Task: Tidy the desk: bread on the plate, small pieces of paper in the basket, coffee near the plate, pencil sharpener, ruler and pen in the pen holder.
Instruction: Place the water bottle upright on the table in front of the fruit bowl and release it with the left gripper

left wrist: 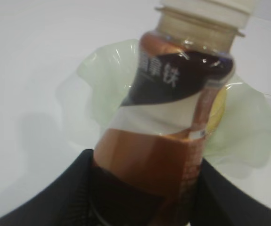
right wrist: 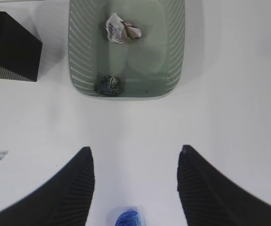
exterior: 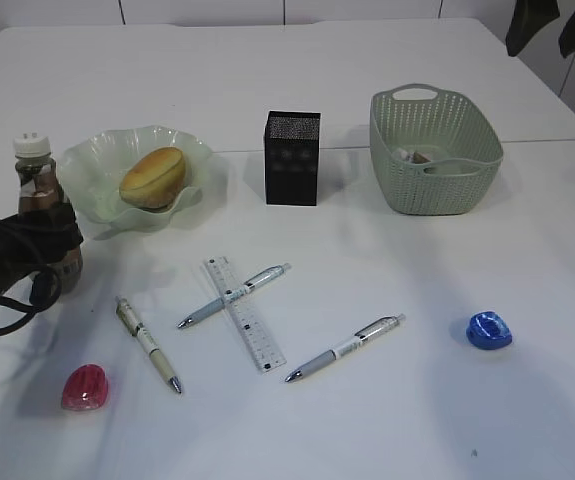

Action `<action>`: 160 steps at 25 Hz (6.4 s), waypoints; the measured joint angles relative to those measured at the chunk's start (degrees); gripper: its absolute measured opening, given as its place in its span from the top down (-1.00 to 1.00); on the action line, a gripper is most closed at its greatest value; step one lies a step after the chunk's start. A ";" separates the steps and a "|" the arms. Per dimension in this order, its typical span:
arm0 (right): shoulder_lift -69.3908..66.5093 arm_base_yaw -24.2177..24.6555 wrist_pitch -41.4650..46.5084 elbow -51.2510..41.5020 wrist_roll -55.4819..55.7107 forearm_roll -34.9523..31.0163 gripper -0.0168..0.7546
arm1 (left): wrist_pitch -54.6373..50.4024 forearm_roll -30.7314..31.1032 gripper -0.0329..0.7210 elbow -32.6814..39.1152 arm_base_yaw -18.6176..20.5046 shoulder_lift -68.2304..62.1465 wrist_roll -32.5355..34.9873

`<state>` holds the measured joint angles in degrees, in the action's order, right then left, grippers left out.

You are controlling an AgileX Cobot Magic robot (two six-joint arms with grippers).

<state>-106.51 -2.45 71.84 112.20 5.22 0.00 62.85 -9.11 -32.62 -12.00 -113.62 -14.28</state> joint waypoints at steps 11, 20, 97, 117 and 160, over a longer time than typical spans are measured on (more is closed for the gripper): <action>0.00 0.00 0.00 0.00 0.00 0.00 -0.20 | 0.00 -0.42 -0.07 -0.12 0.00 -0.40 1.28; 0.00 0.00 0.00 0.00 0.00 0.00 -0.20 | 0.00 -0.53 -0.10 -0.12 0.00 -0.40 2.09; 0.00 0.00 0.11 0.00 0.00 1.41 -0.20 | 2.63 0.02 -0.60 4.33 0.00 -1.55 8.29; 0.00 0.00 0.11 0.00 0.00 1.41 -0.19 | -2.34 2.36 -0.60 5.74 0.00 10.19 9.43; 0.00 0.00 0.00 0.00 -2.24 -0.82 -0.19 | -53.66 -0.09 -0.50 3.85 0.00 57.07 20.99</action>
<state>-106.51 -2.45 71.85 112.20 2.98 -0.82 9.18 -9.20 -28.77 -12.00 -56.55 6.70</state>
